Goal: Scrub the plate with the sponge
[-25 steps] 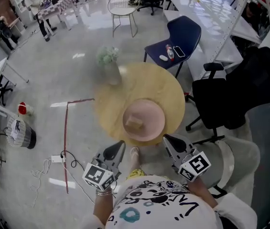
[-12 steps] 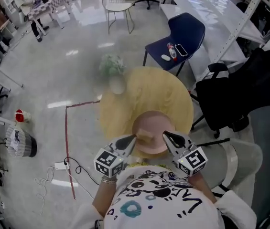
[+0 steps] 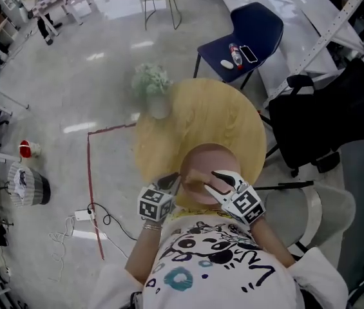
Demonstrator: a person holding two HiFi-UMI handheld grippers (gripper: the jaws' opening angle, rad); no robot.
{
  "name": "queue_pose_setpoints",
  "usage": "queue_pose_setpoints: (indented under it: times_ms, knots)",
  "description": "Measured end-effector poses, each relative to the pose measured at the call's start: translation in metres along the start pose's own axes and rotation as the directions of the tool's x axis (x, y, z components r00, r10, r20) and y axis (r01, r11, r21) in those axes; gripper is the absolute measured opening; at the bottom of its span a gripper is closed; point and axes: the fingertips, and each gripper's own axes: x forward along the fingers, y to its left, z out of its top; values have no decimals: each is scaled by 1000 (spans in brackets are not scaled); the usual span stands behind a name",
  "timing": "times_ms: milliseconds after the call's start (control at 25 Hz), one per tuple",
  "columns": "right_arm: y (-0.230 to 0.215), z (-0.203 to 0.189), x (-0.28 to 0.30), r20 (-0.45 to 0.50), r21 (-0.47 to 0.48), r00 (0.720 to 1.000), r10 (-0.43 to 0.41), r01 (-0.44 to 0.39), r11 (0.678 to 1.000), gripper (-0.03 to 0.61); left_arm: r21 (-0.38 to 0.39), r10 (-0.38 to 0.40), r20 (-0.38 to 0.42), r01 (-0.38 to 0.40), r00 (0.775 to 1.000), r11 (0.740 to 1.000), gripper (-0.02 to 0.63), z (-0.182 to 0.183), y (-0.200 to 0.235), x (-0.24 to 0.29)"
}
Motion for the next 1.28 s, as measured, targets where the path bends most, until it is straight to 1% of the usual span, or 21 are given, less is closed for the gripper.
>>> queue_pose_setpoints:
  times_ms: [80,120,200,320,400,480,560,640,720,800,880,1040,1160,1240,1280]
  knots:
    - [3,-20,21,-84,-43,996,33,-37,998,173,-19,14,-58,-15,998,1000,22,-18,8,12]
    - [3,-30,31,-126,-65,991,46,-55,996,182,-30,13,-87,-16,996,999,39,-25,10,18]
    - [6,-47,46,-200,-99,977,75,-96,991,195,-51,23,-139,-30,990,998,142,-39,13,27]
    - [11,-68,60,-302,-163,948,98,-153,975,201,-72,64,-178,-78,982,994,146,-51,17,33]
    - [9,-83,68,-368,-219,926,83,-173,960,201,-87,76,-191,-94,979,992,145,-56,19,38]
    - [5,-97,74,-416,-246,907,64,-180,952,199,-106,75,-201,-98,977,990,131,-59,19,43]
    - [4,-105,78,-429,-239,901,61,-178,954,199,-125,81,-203,-107,976,986,80,-61,20,45]
    - [6,-105,78,-424,-219,902,79,-187,957,198,-152,98,-194,-129,976,980,71,-61,21,43]
    - [2,-101,73,-420,-207,903,91,-193,959,175,-182,118,-182,-152,976,971,64,-60,21,42]
    - [-10,-92,69,-399,-199,914,67,-157,967,157,-201,135,-176,-170,975,965,59,-60,21,44]
    - [-20,-87,71,-401,-190,915,48,-135,972,155,-202,152,-171,-186,973,962,58,-59,21,45]
    - [-28,-90,89,-480,-242,876,43,-180,953,155,-203,176,-160,-207,971,957,55,-57,23,45]
    - [-31,-90,94,-521,-239,852,62,-215,947,155,-194,177,-164,-207,971,959,54,-57,20,47]
    - [-32,-91,96,-539,-245,840,64,-229,942,155,-190,185,-162,-215,969,958,52,-58,20,48]
    - [-33,-92,97,-540,-248,839,61,-228,942,155,-190,191,-160,-220,968,957,52,-58,20,47]
